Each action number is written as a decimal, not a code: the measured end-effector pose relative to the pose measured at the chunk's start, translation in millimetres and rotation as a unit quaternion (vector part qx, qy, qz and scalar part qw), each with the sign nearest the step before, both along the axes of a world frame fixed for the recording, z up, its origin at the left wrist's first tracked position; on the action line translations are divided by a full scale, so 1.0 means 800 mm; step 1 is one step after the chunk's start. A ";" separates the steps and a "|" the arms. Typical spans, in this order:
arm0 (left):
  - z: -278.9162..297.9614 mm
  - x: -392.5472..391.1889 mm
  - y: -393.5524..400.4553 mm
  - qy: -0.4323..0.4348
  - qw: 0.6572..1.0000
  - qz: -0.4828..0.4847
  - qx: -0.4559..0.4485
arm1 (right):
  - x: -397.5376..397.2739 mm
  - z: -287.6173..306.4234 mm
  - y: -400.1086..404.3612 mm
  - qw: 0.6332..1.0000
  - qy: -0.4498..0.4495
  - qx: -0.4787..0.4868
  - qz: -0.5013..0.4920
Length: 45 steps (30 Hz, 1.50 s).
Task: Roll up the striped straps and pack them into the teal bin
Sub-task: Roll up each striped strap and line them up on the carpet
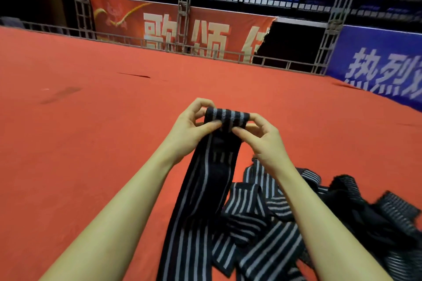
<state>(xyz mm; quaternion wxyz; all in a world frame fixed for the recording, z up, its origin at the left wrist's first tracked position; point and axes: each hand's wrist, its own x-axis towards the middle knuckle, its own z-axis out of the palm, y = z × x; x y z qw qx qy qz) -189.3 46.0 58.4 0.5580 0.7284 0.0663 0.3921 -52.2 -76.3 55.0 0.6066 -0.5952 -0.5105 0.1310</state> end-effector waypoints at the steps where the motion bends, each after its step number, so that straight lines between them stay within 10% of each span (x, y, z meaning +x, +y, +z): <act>1: 0.007 -0.001 -0.009 -0.006 1.000 -0.002 0.003 | -0.003 0.007 -0.010 1.000 -0.005 -0.004 0.007; 19: 0.118 0.025 -0.116 -0.068 0.989 0.010 0.131 | 0.002 0.117 -0.122 0.988 -0.030 0.136 -0.069; 33: 0.099 0.035 -0.143 -0.045 0.984 -0.064 0.163 | 0.025 0.097 -0.171 1.000 0.021 -0.018 -0.004; 45: 0.076 0.017 -0.145 -0.050 0.982 -0.086 0.160 | 0.022 0.076 -0.180 0.993 0.095 0.055 0.045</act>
